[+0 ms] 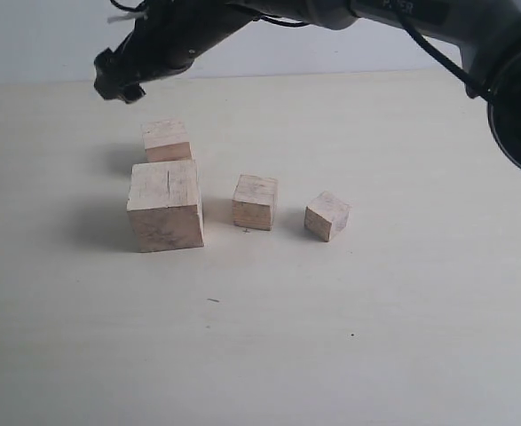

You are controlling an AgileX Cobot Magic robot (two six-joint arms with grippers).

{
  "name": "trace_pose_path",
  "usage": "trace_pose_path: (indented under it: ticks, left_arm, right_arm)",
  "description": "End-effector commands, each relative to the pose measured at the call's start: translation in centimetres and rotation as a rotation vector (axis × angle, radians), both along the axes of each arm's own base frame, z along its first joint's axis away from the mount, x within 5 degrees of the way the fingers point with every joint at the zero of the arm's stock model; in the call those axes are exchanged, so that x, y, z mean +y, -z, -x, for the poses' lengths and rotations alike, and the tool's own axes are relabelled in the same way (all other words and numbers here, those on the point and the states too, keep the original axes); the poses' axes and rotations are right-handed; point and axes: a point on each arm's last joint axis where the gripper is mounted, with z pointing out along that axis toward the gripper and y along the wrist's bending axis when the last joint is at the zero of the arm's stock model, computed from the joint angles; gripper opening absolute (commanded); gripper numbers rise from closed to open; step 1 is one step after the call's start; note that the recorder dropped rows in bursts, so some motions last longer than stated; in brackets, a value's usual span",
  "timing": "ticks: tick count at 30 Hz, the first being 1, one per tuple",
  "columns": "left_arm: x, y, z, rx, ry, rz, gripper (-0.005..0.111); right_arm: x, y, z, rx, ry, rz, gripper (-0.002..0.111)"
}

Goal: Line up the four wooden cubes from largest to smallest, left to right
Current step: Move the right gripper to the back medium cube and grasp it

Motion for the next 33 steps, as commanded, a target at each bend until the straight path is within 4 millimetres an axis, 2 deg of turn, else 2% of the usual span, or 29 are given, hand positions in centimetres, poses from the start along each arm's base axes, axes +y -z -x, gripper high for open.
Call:
trace_pose_path:
  ticks: [1,4,14,26,33]
  left_arm:
    - [0.0,0.0,0.0,-0.014,-0.005,0.009,0.0]
    - [0.0,0.0,0.0,-0.014,-0.005,0.009,0.0]
    - [0.0,0.0,0.0,-0.014,-0.005,0.009,0.0]
    - [0.0,0.0,0.0,-0.014,-0.005,0.009,0.0]
    - [0.0,0.0,0.0,-0.014,-0.005,0.009,0.0]
  right_arm:
    - [0.1,-0.7,-1.6,-0.001,0.23,-0.161,0.087]
    - [0.2,0.0,-2.2,-0.01,0.257,-0.132,0.086]
    - [1.2,4.7,-3.2,0.149,0.339,-0.089,0.086]
    - [1.3,7.7,-3.4,0.205,0.368,-0.039,0.086]
    - [1.3,8.4,-3.3,0.216,0.367,-0.02,0.086]
